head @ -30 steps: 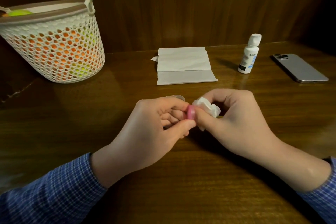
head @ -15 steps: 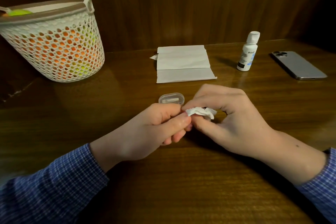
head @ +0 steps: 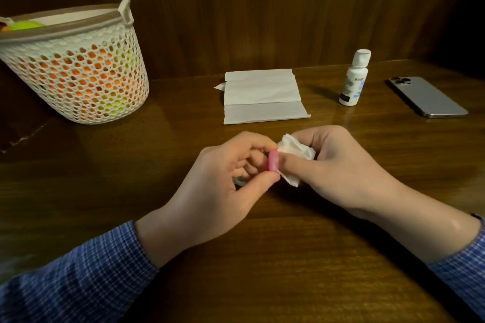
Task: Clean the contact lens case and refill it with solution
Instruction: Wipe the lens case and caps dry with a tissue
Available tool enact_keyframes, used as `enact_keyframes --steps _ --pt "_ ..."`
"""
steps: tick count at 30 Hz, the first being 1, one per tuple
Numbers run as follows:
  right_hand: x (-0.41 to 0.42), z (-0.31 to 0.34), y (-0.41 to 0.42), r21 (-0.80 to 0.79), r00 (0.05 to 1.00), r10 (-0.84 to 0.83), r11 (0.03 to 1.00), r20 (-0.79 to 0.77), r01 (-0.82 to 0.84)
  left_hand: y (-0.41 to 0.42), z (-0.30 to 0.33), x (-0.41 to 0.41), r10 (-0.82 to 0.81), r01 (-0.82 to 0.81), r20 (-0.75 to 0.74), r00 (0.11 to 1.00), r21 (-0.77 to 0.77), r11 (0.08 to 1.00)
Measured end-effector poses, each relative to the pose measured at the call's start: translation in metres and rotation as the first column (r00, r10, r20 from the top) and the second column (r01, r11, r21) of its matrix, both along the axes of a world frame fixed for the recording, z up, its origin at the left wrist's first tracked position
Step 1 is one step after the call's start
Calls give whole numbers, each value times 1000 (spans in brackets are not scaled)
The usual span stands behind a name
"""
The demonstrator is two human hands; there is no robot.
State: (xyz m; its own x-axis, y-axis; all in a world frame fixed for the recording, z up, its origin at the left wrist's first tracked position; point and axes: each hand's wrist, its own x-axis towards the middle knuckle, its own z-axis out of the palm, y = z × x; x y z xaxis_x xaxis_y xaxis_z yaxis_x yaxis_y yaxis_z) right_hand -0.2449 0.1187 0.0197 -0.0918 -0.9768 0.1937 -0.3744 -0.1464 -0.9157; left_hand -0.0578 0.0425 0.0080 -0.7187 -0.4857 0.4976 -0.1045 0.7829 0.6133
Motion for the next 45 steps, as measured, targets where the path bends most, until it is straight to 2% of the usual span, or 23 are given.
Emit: enact_keyframes --steps 3,6,8,11,14,17,21,24,26,27,29,31,33,35,37,42,45 --pt "1 -1 2 -121 989 -62 992 -133 46 -1 1 1 -27 28 -5 1000 204 978" --pt "4 2 5 -258 965 -165 960 -203 110 -6 6 2 -92 84 -2 996 428 900" --pt "2 7 6 -307 975 -169 944 -147 117 -9 10 2 -154 145 -36 987 598 788" --pt "-5 16 7 -236 999 -35 971 21 39 -12 12 2 -212 232 -128 969 771 594" --pt "-5 16 8 -203 999 45 978 3 -43 -12 11 2 -281 310 -190 941 818 485" --pt "-1 13 8 -202 999 48 978 9 -45 -11 11 1 -335 336 -202 920 847 412" --pt "-2 14 9 -210 995 102 973 2 -100 -12 13 2 -458 351 -221 861 910 220" --pt "1 12 9 -232 997 73 970 -27 -77 -12 16 4 -503 350 -227 834 922 165" --pt "3 11 8 -180 996 57 983 61 -45 -13 18 3 -453 336 -224 863 924 183" --pt "4 10 7 -118 986 60 992 157 -42 -13 19 2 -413 318 -198 889 915 247" --pt "5 6 4 37 936 43 997 349 -60 -12 18 0 -332 273 -110 937 821 501" --pt "6 4 2 189 861 14 974 509 -127 -9 17 0 -239 204 -29 971 627 751" --pt "7 6 2 284 789 -11 936 615 -209 -6 15 -1 -178 159 -3 984 469 869" --pt "6 8 1 320 776 -32 921 630 -222 -4 12 -3 -142 134 -13 990 432 892" --pt "4 10 0 321 798 -39 926 602 -197 -3 10 -6 -120 121 -34 992 491 863" --pt "-10 21 -1 293 734 -55 935 677 -200 -1 11 -11 -114 180 -139 984 729 660" --pt "-17 25 -3 331 785 -127 938 607 -104 1 8 -12 -162 191 -108 981 701 687"
